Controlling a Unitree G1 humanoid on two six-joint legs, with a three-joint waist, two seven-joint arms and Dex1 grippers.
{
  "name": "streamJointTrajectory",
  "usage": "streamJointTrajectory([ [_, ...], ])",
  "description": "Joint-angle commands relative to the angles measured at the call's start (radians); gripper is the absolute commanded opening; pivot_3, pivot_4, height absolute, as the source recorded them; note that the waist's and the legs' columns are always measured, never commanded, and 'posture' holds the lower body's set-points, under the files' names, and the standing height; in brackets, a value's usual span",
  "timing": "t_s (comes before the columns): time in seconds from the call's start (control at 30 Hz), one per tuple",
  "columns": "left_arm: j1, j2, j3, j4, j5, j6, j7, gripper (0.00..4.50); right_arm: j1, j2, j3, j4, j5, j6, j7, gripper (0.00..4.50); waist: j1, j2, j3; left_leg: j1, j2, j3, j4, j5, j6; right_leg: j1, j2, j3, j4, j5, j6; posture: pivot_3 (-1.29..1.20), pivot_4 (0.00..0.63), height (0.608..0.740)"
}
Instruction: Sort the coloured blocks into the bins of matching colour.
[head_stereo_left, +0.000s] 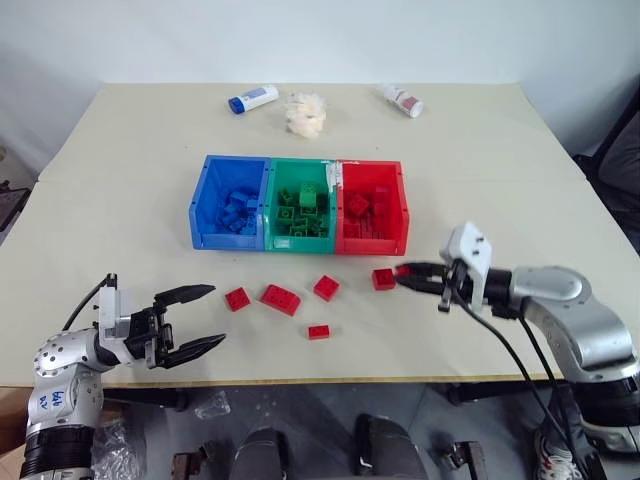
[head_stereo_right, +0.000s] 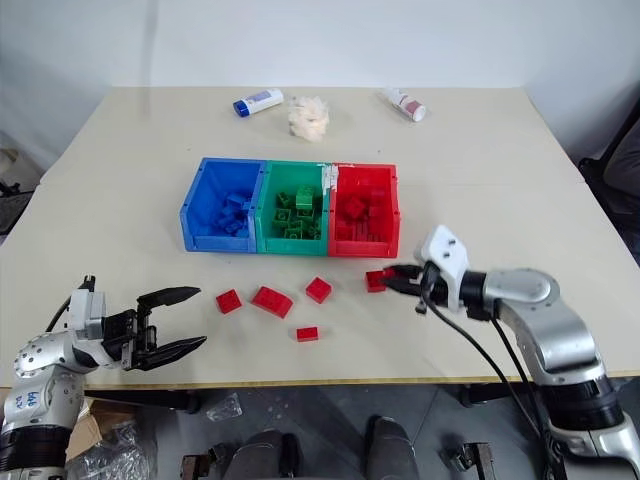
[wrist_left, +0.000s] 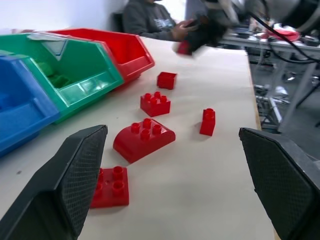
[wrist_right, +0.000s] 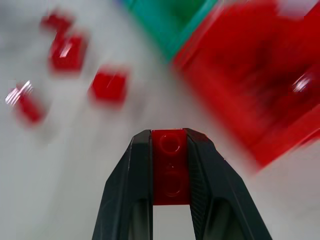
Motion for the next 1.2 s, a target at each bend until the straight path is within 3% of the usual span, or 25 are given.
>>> streamJointTrajectory([
  [0.03,-0.013,0.013,-0.006,0.026,0.016,-0.038,-0.039,4.50,-0.095,0.045,-0.006,0.079,-0.007,-0.022,-0.037,0.50,0.000,0.000,0.000,0.000,0.000,0.000,0.000,0.000,0.000,0.000,0.000,0.000,0.000,0.000,0.000,0.00,0.150,0.740],
  [0.17,-0.059,0.005,-0.013,0.074,0.033,-0.061,-0.031,4.50,-0.259,0.157,0.038,0.321,-0.089,-0.125,-0.091,0.50,-0.002,0.000,0.000,-0.001,0.000,0.001,0.000,0.000,0.000,-0.001,0.000,0.000,0.000,0.000,0.000,0.00,0.150,0.740],
  [0.37,-0.095,0.003,-0.011,0.129,0.055,-0.109,-0.031,4.50,-0.376,0.257,0.063,0.553,-0.156,-0.272,-0.103,2.42,-0.002,0.000,0.000,-0.002,0.000,0.002,0.000,0.000,0.000,-0.002,0.000,0.000,0.001,0.000,0.000,0.00,0.150,0.740],
  [0.57,-0.093,0.003,-0.011,0.138,0.059,-0.126,-0.026,4.50,-0.346,0.250,0.065,0.527,-0.154,-0.297,-0.036,4.40,-0.003,0.000,0.000,-0.003,0.000,0.002,0.000,0.000,0.000,-0.003,0.000,0.000,0.001,0.000,0.000,0.00,0.150,0.740],
  [0.87,-0.101,0.002,-0.023,0.178,0.065,-0.123,-0.042,4.50,-0.033,0.087,-0.010,0.220,-0.016,-0.302,0.199,4.46,0.005,0.000,0.000,-0.003,0.000,0.001,0.000,0.000,0.000,-0.003,0.000,0.000,0.001,0.000,0.000,0.00,0.150,0.740],
  [1.1,-0.155,0.003,-0.037,0.280,0.073,-0.164,-0.086,4.50,0.314,-0.073,-0.184,0.075,0.068,-0.295,0.257,4.46,0.001,0.000,0.000,-0.002,0.000,0.001,0.001,-0.001,0.001,0.000,0.000,0.000,-0.001,0.000,0.001,0.00,0.150,0.740],
  [1.2,-0.176,0.011,-0.041,0.311,0.071,-0.171,-0.098,4.50,0.518,-0.129,-0.335,0.046,0.085,-0.304,0.277,4.46,0.005,0.000,0.000,0.000,0.000,0.000,0.000,-0.001,0.000,0.000,0.000,-0.001,0.000,0.000,0.000,0.00,0.150,0.740],
])
